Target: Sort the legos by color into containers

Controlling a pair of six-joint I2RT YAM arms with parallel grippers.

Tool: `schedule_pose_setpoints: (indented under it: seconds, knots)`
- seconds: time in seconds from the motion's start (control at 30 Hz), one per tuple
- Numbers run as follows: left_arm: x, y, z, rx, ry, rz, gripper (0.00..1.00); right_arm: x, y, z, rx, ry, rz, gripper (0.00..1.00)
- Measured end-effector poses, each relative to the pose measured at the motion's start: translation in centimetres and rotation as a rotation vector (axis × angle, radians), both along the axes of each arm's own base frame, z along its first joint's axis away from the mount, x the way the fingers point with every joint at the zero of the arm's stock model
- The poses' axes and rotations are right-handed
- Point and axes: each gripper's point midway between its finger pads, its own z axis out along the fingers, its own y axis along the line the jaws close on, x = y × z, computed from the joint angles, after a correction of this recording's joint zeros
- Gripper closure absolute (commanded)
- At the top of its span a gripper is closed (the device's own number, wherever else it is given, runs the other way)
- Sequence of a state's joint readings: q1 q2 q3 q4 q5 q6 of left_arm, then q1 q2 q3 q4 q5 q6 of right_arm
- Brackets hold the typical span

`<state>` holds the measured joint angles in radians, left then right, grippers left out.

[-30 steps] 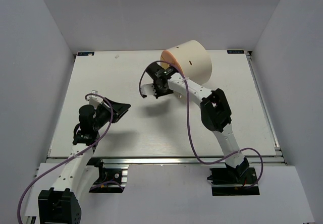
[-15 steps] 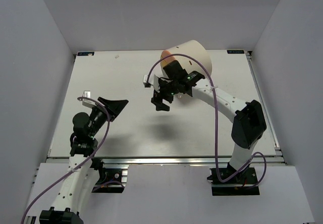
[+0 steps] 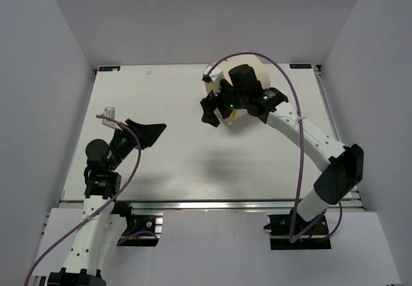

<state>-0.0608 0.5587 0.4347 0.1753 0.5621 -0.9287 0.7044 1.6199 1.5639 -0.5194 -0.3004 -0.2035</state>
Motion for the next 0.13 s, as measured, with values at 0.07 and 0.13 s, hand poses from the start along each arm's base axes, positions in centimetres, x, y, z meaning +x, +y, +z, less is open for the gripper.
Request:
schedule_pose_setpoints:
  seconds: [0.07,0.13]
  knots:
    - [-0.1,0.1,1.0,0.031,-0.036,0.001,0.03,-0.1,-0.8,1.3,0.027,-0.012,-0.029,0.15]
    - [-0.1,0.1,1.5,0.065,-0.059,0.003,0.03,0.1,-1.5,2.3,0.058,-0.029,-0.068,0.12]
